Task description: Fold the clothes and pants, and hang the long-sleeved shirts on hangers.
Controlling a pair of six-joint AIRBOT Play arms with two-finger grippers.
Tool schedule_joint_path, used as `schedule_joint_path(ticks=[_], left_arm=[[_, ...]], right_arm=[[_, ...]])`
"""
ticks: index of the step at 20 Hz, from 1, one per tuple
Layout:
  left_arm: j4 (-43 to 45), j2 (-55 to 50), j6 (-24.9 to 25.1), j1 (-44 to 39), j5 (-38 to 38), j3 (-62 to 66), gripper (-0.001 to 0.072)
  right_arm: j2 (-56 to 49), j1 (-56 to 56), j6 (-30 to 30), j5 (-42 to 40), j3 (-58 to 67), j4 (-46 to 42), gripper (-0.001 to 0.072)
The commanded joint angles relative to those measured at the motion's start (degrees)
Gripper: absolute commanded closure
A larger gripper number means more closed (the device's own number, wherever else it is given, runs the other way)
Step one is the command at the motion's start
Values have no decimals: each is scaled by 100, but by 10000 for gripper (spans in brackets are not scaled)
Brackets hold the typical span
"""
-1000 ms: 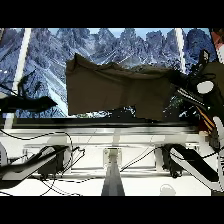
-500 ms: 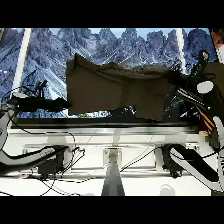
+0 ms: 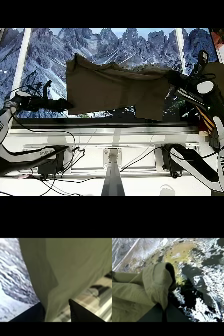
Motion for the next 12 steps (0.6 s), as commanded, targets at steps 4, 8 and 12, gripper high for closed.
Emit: schedule_joint_path(ticks=[4,8,12], left_arm=[[262,-9,46,0,-304,11,589],[-216,11,175,0,-240,297,692],[-564,177,-52,0,-472,1672,692]], right_arm=[[0,2,0,17,-2,0,699],[2,4,-68,59,28,-31,699],[0,2,-72,103,289,-378,699]])
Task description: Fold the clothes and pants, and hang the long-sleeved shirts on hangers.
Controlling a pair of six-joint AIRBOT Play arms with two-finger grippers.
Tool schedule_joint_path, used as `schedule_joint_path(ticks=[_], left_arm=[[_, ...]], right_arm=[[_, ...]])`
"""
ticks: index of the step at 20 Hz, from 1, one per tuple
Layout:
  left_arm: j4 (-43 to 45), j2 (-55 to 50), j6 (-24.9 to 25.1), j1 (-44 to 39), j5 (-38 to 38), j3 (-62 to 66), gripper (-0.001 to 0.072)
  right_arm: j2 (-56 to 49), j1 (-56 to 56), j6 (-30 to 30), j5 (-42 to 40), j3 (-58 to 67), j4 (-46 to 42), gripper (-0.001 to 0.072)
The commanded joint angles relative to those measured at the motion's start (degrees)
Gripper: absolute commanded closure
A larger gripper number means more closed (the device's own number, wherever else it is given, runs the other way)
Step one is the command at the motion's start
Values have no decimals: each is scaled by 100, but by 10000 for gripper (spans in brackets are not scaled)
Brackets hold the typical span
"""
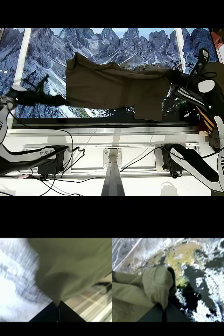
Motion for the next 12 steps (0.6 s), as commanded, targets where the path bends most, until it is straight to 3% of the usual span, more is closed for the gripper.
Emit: schedule_joint_path(ticks=[1,8,9,10,11,12], left_arm=[[-334,151,-289,7,-162,1121,692],[264,125,-337,7,-164,1609,692],[295,101,-337,7,-164,1609,692],[289,87,-337,7,-160,1609,693],[289,87,-337,4,-160,1609,692],[293,87,-337,7,-153,1609,693]], right_arm=[[-7,2,-17,-37,120,-267,700],[-909,2,46,671,120,-619,700],[-1021,2,46,673,120,-601,673],[-1078,2,44,656,120,-605,445],[-1108,-22,59,590,122,-623,290],[-1130,-92,59,540,122,-621,279]])
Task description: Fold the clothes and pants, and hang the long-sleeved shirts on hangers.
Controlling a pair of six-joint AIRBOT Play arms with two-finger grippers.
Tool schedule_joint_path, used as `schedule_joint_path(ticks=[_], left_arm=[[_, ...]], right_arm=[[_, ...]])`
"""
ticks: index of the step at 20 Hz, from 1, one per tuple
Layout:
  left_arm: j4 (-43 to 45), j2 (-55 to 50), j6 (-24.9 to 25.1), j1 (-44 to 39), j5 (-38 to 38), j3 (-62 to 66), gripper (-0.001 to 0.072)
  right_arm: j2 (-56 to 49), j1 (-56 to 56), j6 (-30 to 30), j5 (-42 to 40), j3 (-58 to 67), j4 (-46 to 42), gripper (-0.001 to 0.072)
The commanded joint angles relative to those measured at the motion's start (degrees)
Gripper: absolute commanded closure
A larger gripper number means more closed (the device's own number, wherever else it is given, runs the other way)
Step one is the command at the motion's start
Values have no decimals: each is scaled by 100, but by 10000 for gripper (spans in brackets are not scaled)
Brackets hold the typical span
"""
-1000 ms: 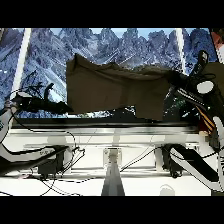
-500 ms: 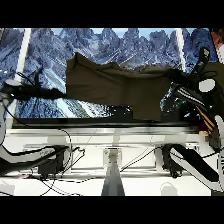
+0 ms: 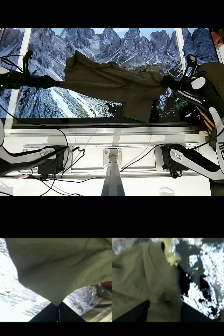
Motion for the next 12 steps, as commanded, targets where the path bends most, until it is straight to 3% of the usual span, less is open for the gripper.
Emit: schedule_joint_path(ticks=[1,5,10,12], left_arm=[[111,-20,-17,2,22,44,692],[114,-20,-15,2,42,44,692],[111,-20,-15,2,42,44,692],[111,-20,-15,2,42,44,692]], right_arm=[[-205,-179,22,-9,7,-35,280],[-203,-1110,-68,706,7,-11,280],[-205,-1950,-2262,2824,-92,330,280],[-205,-1917,-3012,2981,-365,1086,280]])
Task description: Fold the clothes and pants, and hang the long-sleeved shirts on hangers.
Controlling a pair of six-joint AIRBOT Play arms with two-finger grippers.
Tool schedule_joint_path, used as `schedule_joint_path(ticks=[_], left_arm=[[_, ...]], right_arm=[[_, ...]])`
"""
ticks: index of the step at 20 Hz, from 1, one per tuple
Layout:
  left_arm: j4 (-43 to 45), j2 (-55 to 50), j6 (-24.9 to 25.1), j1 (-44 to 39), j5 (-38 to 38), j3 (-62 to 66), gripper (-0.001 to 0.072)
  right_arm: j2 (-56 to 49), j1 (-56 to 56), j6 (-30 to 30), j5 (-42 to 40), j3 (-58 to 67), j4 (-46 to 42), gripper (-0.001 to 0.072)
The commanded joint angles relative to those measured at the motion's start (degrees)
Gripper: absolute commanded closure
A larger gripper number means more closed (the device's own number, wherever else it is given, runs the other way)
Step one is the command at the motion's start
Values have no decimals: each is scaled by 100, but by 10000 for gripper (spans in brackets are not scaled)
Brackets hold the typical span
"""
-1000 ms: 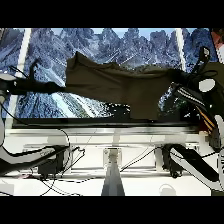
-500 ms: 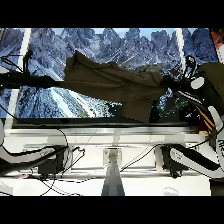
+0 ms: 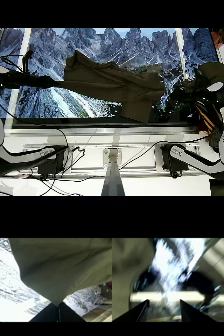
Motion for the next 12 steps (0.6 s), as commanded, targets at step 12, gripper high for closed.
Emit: schedule_joint_path(ticks=[12], left_arm=[[2,-4,0,0,-2,7,692]], right_arm=[[-428,979,-2188,-1279,-723,1790,398]])
